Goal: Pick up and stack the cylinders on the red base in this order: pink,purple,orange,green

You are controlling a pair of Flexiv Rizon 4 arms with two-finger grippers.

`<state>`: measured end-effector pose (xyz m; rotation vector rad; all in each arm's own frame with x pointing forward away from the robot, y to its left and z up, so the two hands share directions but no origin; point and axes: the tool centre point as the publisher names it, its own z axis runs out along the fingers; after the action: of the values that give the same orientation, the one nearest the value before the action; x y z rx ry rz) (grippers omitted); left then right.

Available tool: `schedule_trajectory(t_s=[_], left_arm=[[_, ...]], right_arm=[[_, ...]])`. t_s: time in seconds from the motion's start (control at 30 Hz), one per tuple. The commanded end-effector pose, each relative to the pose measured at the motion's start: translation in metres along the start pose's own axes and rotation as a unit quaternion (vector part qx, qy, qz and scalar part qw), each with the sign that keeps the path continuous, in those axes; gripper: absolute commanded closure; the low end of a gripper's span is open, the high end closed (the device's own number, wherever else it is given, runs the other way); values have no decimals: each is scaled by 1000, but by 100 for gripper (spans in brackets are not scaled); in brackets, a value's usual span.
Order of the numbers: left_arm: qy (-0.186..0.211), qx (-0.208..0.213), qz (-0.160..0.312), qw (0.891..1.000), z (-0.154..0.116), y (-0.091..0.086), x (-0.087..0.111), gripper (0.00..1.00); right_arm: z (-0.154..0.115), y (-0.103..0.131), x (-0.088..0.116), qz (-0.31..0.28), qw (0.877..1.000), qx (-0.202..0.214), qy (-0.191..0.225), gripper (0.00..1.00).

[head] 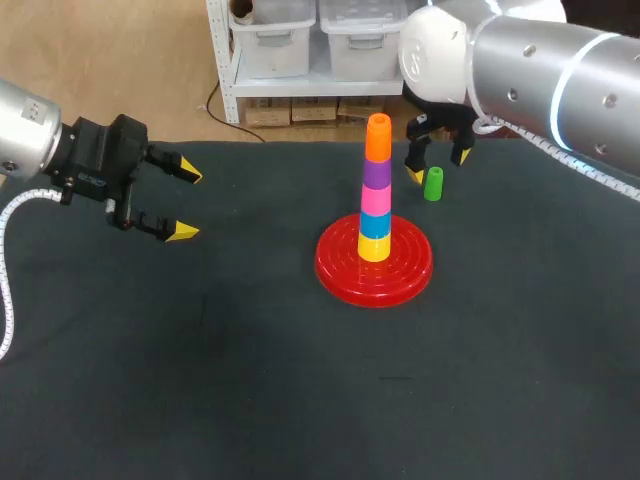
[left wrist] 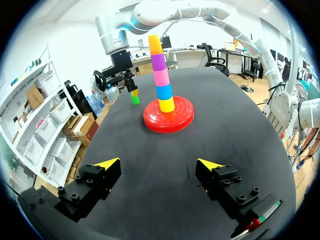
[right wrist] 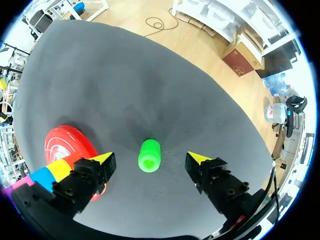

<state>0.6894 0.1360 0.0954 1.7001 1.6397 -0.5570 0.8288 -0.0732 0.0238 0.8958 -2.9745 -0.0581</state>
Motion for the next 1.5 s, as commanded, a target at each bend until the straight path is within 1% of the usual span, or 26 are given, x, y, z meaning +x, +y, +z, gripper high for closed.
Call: schedule_trajectory(t_s=[0.03, 0.1, 0.13, 0.3, 0.47, 0.67, 0.8, 0.87, 0.9, 0.97, 1.0, 1.07, 1.17, 1.33, 1.5], left_arm=[[-1, -2, 1, 1000, 0, -1, 1, 0], [-1, -2, 1, 1000, 0, -1, 1, 0], [-1, -2, 1, 1000, 0, -1, 1, 0], [-1, -2, 1, 1000, 0, -1, 1, 0], [-1, -2, 1, 1000, 0, -1, 1, 0], [-1, -2, 1, 1000, 0, -1, 1, 0], [-1, -2, 1, 1000, 0, -1, 1, 0], [-1, -2, 1, 1000, 0, -1, 1, 0], [-1, -2, 1, 1000, 0, -1, 1, 0], [-1, -2, 1, 1000, 0, -1, 1, 0], [-1, -2, 1, 1000, 0, -1, 1, 0], [-1, -2, 1, 1000, 0, -1, 1, 0], [-1, -2, 1, 1000, 0, -1, 1, 0], [-1, -2, 1, 1000, 0, -1, 1, 0], [-1, -2, 1, 1000, 0, -1, 1, 0]], right_arm=[[3, -5, -7, 0, 1000, -3, 15, 16], [4, -6, -6, 0, 1000, -2, 16, 20], [4, -7, -6, 1, 1000, -1, 16, 24], [5, -10, -8, -2, 1000, 4, 18, 24], [5, -10, -9, -4, 1000, 5, 18, 32], [6, -11, -12, -6, 1000, 6, 18, 36], [7, -11, -14, -8, 1000, 6, 19, 51], [8, -11, -15, -9, 1000, 6, 21, 53], [9, -10, -15, -10, 1000, 6, 22, 60], [9, -10, -15, -11, 1000, 13, 21, 100], [7, -10, -14, -13, 1000, 14, 18, 100], [-4, -7, -13, -21, 1000, 21, 5, 100], [-30, -1, -8, -34, 999, 30, -22, 100], [-89, 16, 11, -62, 994, 51, -71, 100], [-153, 47, 27, -124, 985, 74, -92, 100]])
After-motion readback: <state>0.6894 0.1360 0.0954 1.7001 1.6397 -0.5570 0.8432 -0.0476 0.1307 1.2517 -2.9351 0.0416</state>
